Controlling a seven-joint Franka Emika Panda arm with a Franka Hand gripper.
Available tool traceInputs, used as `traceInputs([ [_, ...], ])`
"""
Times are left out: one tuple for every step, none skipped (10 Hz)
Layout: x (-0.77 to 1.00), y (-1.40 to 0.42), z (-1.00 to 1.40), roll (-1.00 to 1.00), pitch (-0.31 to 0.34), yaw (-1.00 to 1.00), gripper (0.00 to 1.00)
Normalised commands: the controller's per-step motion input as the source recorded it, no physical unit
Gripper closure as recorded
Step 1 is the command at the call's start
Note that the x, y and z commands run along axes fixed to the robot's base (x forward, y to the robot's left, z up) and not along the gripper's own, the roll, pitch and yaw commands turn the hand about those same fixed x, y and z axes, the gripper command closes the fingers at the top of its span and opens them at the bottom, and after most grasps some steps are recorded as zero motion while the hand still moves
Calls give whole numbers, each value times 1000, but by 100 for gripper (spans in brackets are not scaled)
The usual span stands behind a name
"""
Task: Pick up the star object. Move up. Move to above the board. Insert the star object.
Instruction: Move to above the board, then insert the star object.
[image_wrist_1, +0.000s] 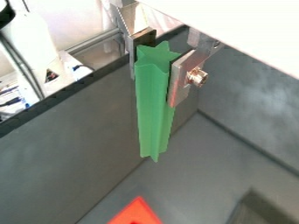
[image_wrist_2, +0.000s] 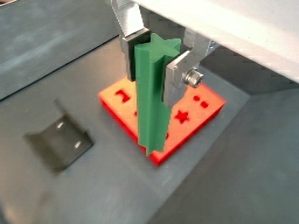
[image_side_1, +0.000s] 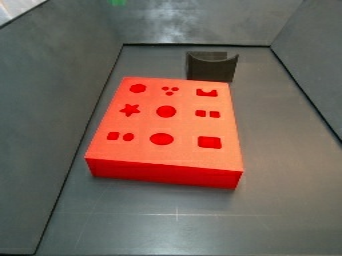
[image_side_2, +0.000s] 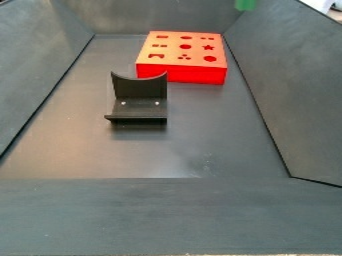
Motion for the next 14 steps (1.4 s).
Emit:
traceInputs([
  [524, -1000, -22, -45, 36, -40, 100],
  [535, -1000, -25, -20, 29, -16, 100],
  [548, -1000, -24, -22, 28, -3, 100],
  [561, -1000, -26, -3, 30, -4, 100],
  [580, -1000, -25, 0, 37, 11, 100],
  [603, -971, -25, 22, 44, -3, 100],
  [506, -778, -20, 33, 46, 6, 100],
  [355, -496, -16, 54, 50, 6, 100],
  [182, -242, 13, 56, 48, 8, 100],
  [23, 0, -29, 0, -4, 0, 100],
  [0, 3, -77, 0, -77, 0, 100],
  [-869, 74, -560, 0, -109, -134, 100],
  [-809, 0, -454, 10, -24, -423, 100],
  [-629, 0, -363, 57, 0, -591, 100],
])
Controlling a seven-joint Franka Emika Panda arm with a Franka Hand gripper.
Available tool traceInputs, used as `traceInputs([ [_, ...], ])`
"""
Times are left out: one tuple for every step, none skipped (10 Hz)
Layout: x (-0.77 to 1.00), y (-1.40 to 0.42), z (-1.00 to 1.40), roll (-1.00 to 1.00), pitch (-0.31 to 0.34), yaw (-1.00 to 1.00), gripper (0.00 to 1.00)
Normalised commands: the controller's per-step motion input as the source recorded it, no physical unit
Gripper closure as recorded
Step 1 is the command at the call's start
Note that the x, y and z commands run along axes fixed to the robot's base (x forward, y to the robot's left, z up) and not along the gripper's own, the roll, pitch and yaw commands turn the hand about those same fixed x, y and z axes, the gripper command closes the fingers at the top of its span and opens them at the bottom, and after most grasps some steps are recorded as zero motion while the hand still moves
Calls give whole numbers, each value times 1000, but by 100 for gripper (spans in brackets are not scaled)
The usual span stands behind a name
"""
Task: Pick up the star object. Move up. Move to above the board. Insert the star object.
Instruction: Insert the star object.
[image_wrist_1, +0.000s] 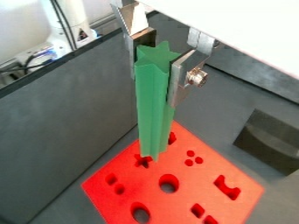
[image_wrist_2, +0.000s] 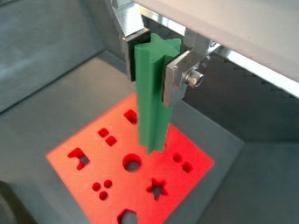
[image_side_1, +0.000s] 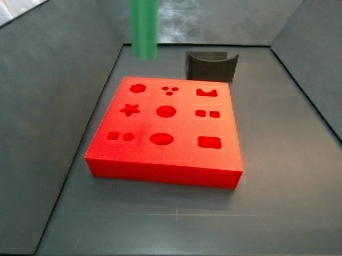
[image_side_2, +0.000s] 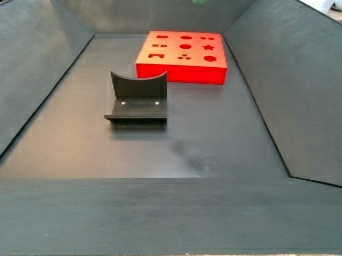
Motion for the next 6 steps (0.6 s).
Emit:
traceInputs([
  [-289, 0, -360, 66, 0, -869, 100],
  [-234, 0, -371, 69, 0, -914, 100],
  [-203, 0, -423, 70, 0, -946, 100],
  [-69, 0, -557, 66, 0, -1000, 100],
  [-11, 0, -634, 44, 0, -1000, 100],
  [0, 0, -760, 7, 0, -1000, 100],
])
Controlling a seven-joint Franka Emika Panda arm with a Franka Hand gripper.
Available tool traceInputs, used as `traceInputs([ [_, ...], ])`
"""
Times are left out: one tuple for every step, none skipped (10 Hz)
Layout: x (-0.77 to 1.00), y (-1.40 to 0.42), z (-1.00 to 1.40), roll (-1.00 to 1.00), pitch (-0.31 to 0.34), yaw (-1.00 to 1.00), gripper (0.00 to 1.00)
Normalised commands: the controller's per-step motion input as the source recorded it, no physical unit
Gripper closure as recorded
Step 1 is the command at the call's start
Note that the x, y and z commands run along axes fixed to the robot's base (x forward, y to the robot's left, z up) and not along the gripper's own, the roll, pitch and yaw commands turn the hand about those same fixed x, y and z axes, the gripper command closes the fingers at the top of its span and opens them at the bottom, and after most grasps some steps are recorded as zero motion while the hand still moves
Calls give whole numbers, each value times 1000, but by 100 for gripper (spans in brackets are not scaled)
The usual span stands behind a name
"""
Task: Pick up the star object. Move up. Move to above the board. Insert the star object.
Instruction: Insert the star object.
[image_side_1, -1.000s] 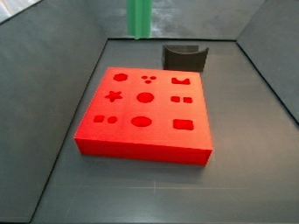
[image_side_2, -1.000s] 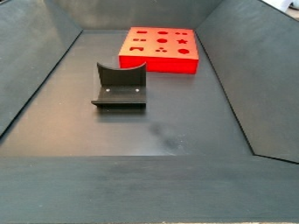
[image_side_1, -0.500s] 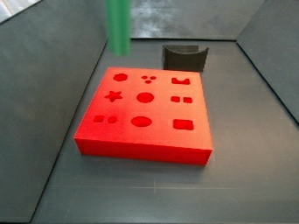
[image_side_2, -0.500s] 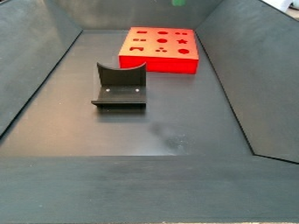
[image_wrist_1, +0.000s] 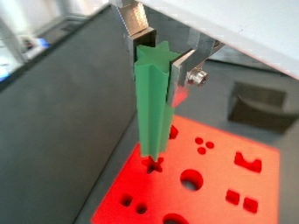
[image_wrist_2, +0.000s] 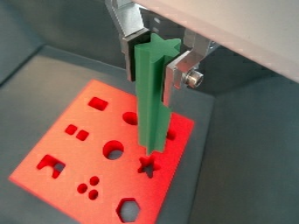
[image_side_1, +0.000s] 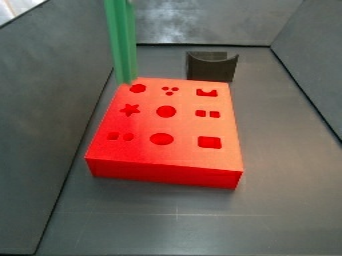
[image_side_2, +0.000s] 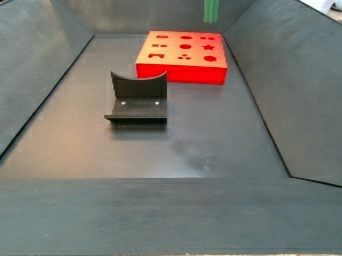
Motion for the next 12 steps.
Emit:
traceInputs([
  [0, 0, -797, 7, -14, -1000, 100],
  [-200, 51, -646, 33, -69, -926, 100],
  [-109, 80, 0, 0, -109, -60, 100],
  [-171, 143, -149, 0, -80, -114, 100],
  [-260, 146, -260, 11, -183, -783, 100],
  [-186, 154, -111, 6, -157, -634, 100],
  [0, 11, -6, 0, -50, -49, 100],
  [180, 209, -100, 0, 0, -583, 100],
  [171, 174, -51, 0, 0, -780, 100],
  [291, 29, -89, 0, -10, -457, 100],
  [140, 0, -114, 0, -36, 0, 100],
  [94, 0, -117, 0, -44, 0, 100],
])
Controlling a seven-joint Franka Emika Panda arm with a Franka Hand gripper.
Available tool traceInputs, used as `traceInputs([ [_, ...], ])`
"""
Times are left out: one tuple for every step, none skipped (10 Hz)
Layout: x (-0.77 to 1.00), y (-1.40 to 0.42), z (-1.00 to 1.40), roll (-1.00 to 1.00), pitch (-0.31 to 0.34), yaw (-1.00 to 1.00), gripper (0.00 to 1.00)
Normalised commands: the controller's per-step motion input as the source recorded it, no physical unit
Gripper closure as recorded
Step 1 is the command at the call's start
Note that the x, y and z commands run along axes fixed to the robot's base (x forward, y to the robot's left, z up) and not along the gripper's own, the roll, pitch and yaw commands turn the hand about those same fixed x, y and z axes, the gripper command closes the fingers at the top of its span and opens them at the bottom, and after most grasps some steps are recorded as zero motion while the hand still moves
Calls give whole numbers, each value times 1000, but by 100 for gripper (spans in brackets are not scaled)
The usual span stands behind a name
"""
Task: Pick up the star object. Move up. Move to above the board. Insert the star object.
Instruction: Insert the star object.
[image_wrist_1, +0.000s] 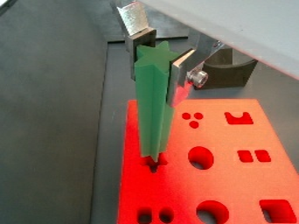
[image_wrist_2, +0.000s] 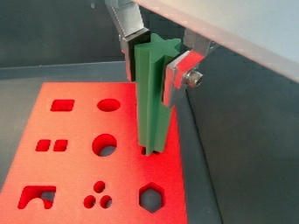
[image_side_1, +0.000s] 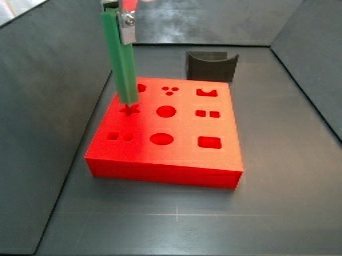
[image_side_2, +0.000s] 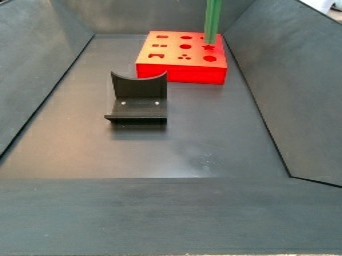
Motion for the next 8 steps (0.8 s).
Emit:
traceInputs([
  [131, -123, -220, 34, -73, 0, 100],
  [111, -126, -206, 44, -49, 0, 100],
  [29, -63, -77, 24, -11, 0, 100],
  [0, 0, -34, 0, 0, -43, 100],
  [-17, 0, -114, 0, 34, -286, 100],
  [0, 0, -66, 0, 11, -271, 100],
  [0, 0, 0, 0, 0, -14, 100],
  [0, 0, -20, 0, 0, -9, 100],
])
